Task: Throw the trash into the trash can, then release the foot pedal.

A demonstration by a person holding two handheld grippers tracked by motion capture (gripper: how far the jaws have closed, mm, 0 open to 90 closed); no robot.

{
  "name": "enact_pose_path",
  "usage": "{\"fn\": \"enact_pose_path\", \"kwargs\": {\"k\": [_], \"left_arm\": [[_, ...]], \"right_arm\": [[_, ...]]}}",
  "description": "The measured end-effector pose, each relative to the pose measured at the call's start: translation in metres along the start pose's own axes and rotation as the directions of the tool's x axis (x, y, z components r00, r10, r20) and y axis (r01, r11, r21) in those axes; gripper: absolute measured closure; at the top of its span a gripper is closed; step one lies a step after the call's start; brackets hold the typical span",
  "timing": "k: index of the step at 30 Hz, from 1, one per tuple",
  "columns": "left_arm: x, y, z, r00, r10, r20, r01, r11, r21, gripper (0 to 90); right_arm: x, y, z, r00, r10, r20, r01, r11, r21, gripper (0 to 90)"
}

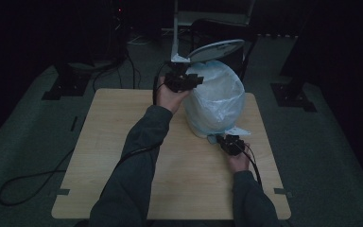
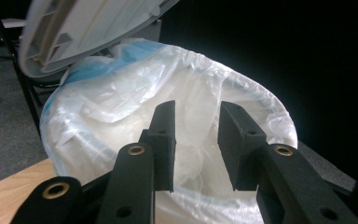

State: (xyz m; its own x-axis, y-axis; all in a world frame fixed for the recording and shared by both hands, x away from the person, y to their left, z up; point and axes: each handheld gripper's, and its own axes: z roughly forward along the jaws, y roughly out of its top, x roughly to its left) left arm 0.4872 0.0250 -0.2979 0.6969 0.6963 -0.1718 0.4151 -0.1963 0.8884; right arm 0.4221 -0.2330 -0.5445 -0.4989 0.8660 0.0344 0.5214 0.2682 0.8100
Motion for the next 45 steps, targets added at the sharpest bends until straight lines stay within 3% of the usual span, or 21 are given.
{"fn": "enact_pose_path", "kwargs": {"k": [12, 19, 45], "left_arm": [[0.016, -0.017, -0.032, 0.9995, 0.017, -0.025, -0.017, 0.9998, -0.012, 65.9], [0.018, -0.025, -0.045, 0.999, 0.035, -0.028, -0.035, 0.9993, -0.015, 65.9], [0.035, -0.036, -0.066, 0.9963, 0.042, -0.075, -0.042, 0.9991, 0.003, 65.3]], "right_arm": [[0.0, 0.0, 0.0, 1.0, -0.002, 0.001, 0.002, 1.0, 0.0, 89.1], [0.0, 0.0, 0.0, 1.0, 0.0, 0.0, 0.0, 1.0, -0.001, 89.1], [0.0, 0.0, 0.0, 1.0, 0.002, -0.002, -0.002, 1.0, 0.0, 89.1]]}}
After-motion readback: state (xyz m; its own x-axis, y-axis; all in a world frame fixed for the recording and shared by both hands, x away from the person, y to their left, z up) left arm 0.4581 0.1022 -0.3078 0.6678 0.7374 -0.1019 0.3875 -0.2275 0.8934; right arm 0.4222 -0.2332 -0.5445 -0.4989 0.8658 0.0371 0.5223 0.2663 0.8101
